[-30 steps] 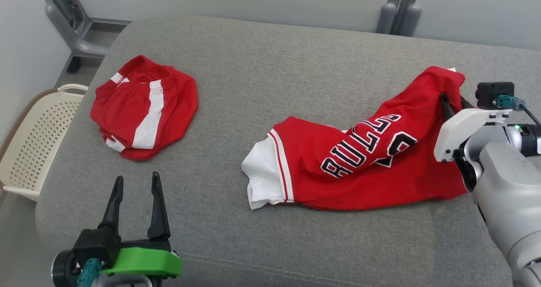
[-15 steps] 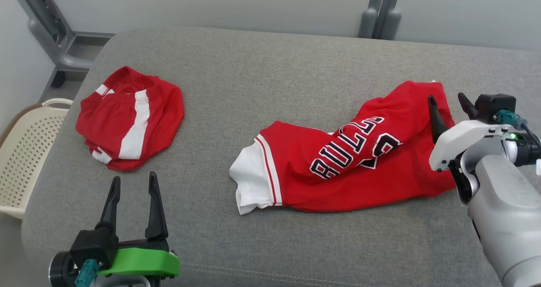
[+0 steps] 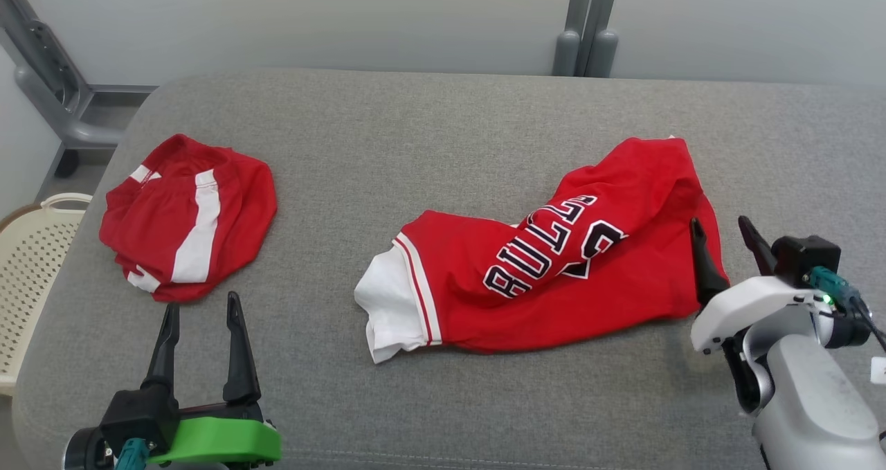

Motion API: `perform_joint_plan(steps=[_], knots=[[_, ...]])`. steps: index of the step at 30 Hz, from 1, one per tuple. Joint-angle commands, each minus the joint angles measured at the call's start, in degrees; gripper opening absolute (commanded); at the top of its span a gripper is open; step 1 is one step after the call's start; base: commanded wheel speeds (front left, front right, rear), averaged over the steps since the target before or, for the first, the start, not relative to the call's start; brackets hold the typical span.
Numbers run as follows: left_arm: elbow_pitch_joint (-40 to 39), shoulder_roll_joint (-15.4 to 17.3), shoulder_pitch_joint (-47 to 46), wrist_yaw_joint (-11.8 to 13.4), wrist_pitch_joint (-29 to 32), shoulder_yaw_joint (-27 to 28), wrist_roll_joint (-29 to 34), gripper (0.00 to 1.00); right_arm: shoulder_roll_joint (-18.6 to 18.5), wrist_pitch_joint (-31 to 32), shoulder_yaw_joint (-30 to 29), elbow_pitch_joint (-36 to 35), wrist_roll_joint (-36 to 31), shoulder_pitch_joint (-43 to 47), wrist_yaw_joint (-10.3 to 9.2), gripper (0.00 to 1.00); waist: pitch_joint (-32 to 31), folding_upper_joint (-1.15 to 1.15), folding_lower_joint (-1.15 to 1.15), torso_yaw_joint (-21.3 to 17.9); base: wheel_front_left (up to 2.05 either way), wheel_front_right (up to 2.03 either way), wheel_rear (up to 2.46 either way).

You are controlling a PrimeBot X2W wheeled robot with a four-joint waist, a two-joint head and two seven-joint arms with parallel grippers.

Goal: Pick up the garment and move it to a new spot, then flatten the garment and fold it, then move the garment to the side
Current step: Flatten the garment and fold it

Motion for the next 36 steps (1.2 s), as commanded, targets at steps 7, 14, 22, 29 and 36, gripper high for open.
perform_joint_plan(steps=[7, 14, 22, 29, 36], knots=[[-0.74, 0.0, 0.83, 0.46, -0.19, 0.53, -0.1, 1.0, 2.34, -0.29, -1.88, -5.93, -0.04, 7.06, -0.02, 1.0, 0.43, 0.0, 0.0, -1.22, 0.0, 0.0, 0.0], [-1.31, 0.0, 0.92, 0.85, -0.19, 1.0, -0.57, 1.0, 3.69, -0.29, -5.39, -7.5, -2.15, 11.08, -0.02, 1.0, 1.12, 0.0, 0.0, -1.98, 0.0, 0.0, 0.0], [-1.12, 0.0, 0.09, 0.59, -0.19, 0.91, -0.64, 1.0, 2.68, 3.13, -5.62, -3.58, -2.72, 7.56, -0.02, 1.0, 1.69, 0.0, 0.0, -2.04, 0.0, 0.0, 0.0], [-0.72, 0.0, -0.95, 0.34, -0.19, 0.4, -0.62, 1.0, 1.02, 5.04, -5.64, 4.9, -1.38, 2.41, -0.02, 1.0, 2.65, 0.0, 0.0, -0.78, 0.0, 0.0, 0.0], [-0.43, 0.0, -1.66, -0.04, -0.19, -0.09, -0.4, 1.0, 0.42, 4.21, -5.54, 13.44, -0.19, -0.95, -0.02, 1.0, 3.76, 0.0, 0.0, 1.16, 0.0, 0.0, 0.0]])
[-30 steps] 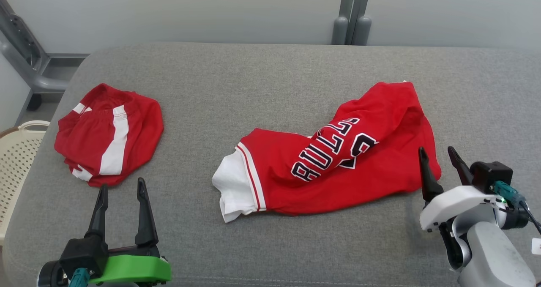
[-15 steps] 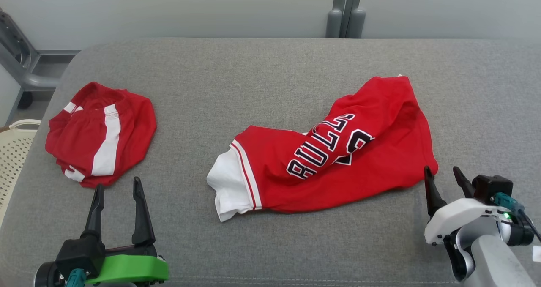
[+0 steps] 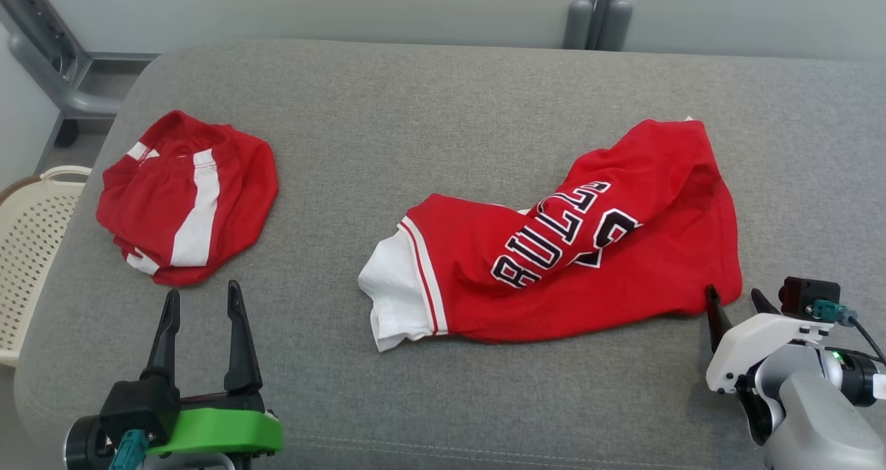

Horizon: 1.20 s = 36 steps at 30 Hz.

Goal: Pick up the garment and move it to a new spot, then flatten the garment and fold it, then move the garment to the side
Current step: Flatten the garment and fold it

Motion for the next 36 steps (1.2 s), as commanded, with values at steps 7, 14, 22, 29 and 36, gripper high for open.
perform_joint_plan(steps=[7, 14, 22, 29, 36], knots=[[0.23, 0.01, -1.07, -0.5, -0.2, 0.3, 0.43, 1.0, -0.25, -2.52, 1.45, 5.22, 1.42, -3.31, -0.02, 0.29, 1.14, 0.0, 0.0, 1.8, 0.0, 0.0, 0.0], [0.84, 0.01, -1.24, -0.41, -0.2, -0.05, 0.09, 1.0, -0.46, -4.14, 4.4, 6.47, 3.07, -4.76, -0.02, 0.0, 0.98, 0.0, 0.0, 1.99, 0.0, 0.0, 0.0], [1.83, 0.01, 0.5, -0.24, -0.19, -0.52, -0.16, 1.0, -0.63, -4.59, 8.32, -0.55, 7.2, -0.37, -0.02, 0.0, -2.12, 0.0, 0.0, 0.7, 0.0, 0.0, 0.0], [1.47, 0.01, 1.42, -0.2, -0.2, -0.78, -0.32, 1.0, -1.95, -2.6, 11.33, -11.05, 10.1, 5.57, -0.02, 0.0, -2.78, 0.0, 0.0, 0.04, 0.0, 0.0, 0.0], [1.36, 0.0, 1.49, -0.14, -0.19, -0.95, -0.68, 1.0, -2.07, 5.11, 9.19, -24.31, 13.29, 11.14, -0.02, 0.0, -2.44, 0.0, 0.0, 0.65, 0.0, 0.0, 0.0]])
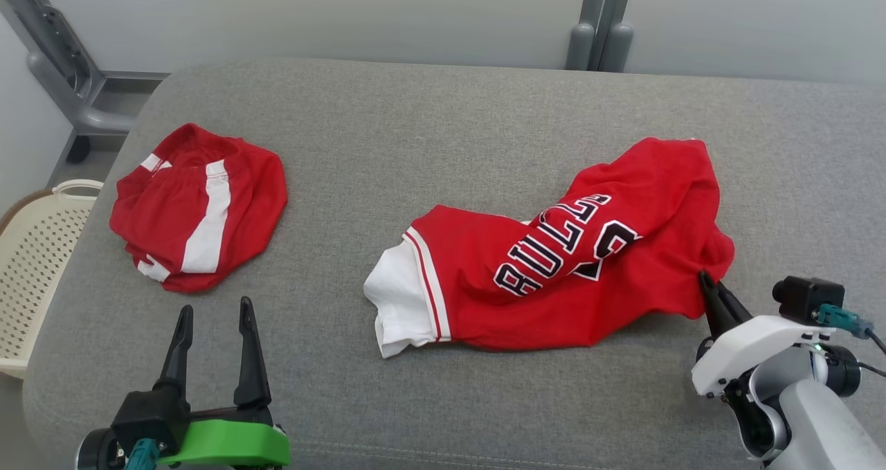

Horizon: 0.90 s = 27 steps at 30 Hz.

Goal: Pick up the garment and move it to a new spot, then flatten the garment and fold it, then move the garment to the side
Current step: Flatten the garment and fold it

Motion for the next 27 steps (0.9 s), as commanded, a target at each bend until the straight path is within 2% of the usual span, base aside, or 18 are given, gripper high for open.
perform_joint_plan(steps=[1, 3, 6, 12, 18, 27], knots=[[-0.14, 0.02, 0.29, 0.34, -0.2, 0.17, -0.43, 1.0, 0.21, 1.63, -1.42, -4.05, 2.39, 1.21, -0.02, 0.0, 0.08, 0.0, 0.0, 0.19, 0.0, 0.0, 0.0], [-0.11, 0.02, 0.08, 0.38, -0.19, 0.17, -0.45, 1.0, -0.82, 3.83, -1.8, -7.03, 1.5, 2.03, -0.04, 0.0, 0.17, 0.0, 0.0, 0.35, 0.0, 0.0, 0.0], [0.11, 0.02, -0.38, 0.3, -0.19, 0.0, -0.39, 1.0, -0.39, 6.24, -1.81, -10.57, 0.78, 1.1, -0.01, 0.0, 0.19, 0.0, 0.0, 0.75, 0.0, 0.0, 0.0], [0.23, 0.02, -1.08, 0.39, -0.19, -0.95, -0.68, 1.0, -0.33, 8.76, -1.04, -11.01, -3.71, -3.02, -0.01, 0.0, 0.52, 0.0, 0.0, 2.05, 0.0, 0.0, 0.0], [0.58, 0.02, -2.11, 0.13, -0.19, -2.14, -0.91, 1.0, 0.79, 8.32, 0.02, -4.64, -5.68, -10.38, -0.02, 0.0, 1.91, 0.0, 0.0, 3.72, 0.0, 0.0, 0.0], [1.27, 0.02, -3.93, 0.32, -0.19, -3.65, -1.58, 1.0, 1.27, 2.91, 2.42, 12.12, -9.01, -21.66, -0.02, 0.0, 4.22, 0.0, 0.0, 6.3, 0.0, 0.0, 0.0]])
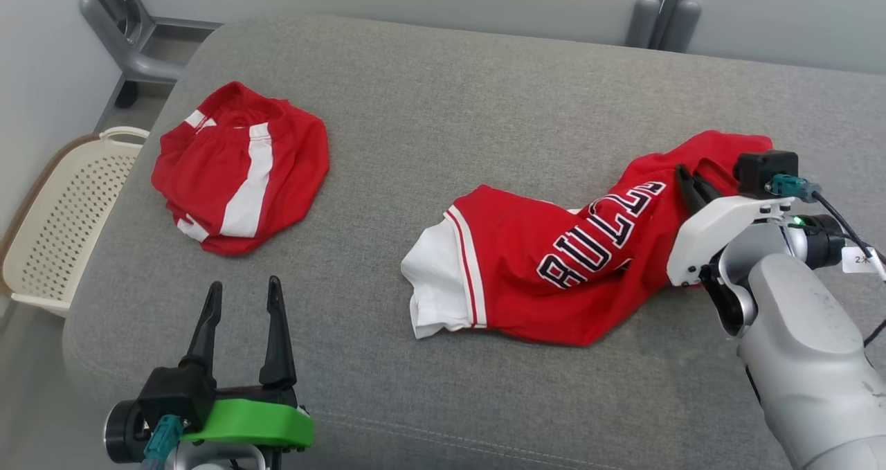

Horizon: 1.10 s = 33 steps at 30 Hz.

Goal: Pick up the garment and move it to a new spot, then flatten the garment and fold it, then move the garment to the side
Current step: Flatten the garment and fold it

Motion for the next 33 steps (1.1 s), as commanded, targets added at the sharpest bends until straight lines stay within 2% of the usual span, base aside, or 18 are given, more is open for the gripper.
perform_joint_plan(steps=[1, 4, 5, 6, 7, 11, 15, 21, 25, 33], knots=[[0.13, 0.04, -0.79, 0.25, -0.19, -0.14, -0.22, 1.0, 0.59, -1.5, 0.26, 1.96, -0.17, -1.36, -0.02, 0.0, 0.77, 0.0, 0.0, 0.86, 0.0, 0.0, 0.0], [0.23, 0.04, -1.12, 0.36, -0.2, -0.39, -0.36, 1.0, 0.68, -4.08, 0.8, 7.27, -0.45, -3.6, -0.03, 0.0, 1.01, 0.0, 0.0, 1.31, 0.0, 0.0, 0.0], [0.24, 0.04, -1.14, 0.4, -0.2, -0.49, -0.38, 1.0, 0.86, -4.95, 0.93, 8.8, -0.41, -4.25, -0.02, 0.13, 1.06, 0.0, 0.0, 1.41, 0.0, 0.0, 0.0], [0.26, 0.04, -1.15, 0.46, -0.2, -0.54, -0.4, 1.0, 0.95, -5.79, 1.12, 10.17, -0.39, -4.79, -0.02, 0.8, 1.09, 0.0, 0.0, 1.47, 0.0, 0.0, 0.0], [0.24, 0.04, -1.18, 0.46, -0.2, -0.59, -0.4, 1.0, 1.0, -6.59, 1.35, 11.45, -0.37, -5.24, -0.02, 1.0, 1.12, 0.0, 0.0, 1.47, 0.0, 0.0, 0.0], [0.31, 0.04, -0.94, 0.72, -0.19, -0.53, -0.46, 1.0, 1.54, -9.51, 1.87, 14.47, 1.16, -6.15, -0.02, 1.0, 0.87, 0.0, 0.0, 0.91, 0.0, 0.0, 0.0], [0.32, 0.04, -0.46, 0.74, -0.2, -0.09, -0.33, 1.0, 1.51, -11.49, 3.12, 13.51, 3.87, -4.89, -0.02, 1.0, 0.21, 0.0, 0.0, -0.42, 0.0, 0.0, 0.0], [0.34, 0.04, 0.22, 0.48, -0.19, -0.07, 0.05, 1.0, 1.03, -12.4, 5.16, 8.75, 7.82, -0.87, -0.02, 1.0, -1.0, 0.0, 0.0, -2.36, 0.0, 0.0, 0.0], [0.06, 0.04, 0.66, 0.6, -0.2, 0.02, 0.16, 1.0, -1.15, -12.49, 6.3, 4.16, 9.81, 3.65, -0.02, 1.0, -1.7, 0.0, 0.0, -3.71, 0.0, 0.0, 0.0], [-0.59, 0.04, 1.7, 0.61, -0.19, 1.19, 0.67, 1.0, -2.87, -12.54, 2.72, -2.74, 9.94, 12.03, -0.02, 1.0, -2.7, 0.0, 0.0, -5.43, 0.0, 0.0, 0.0]])
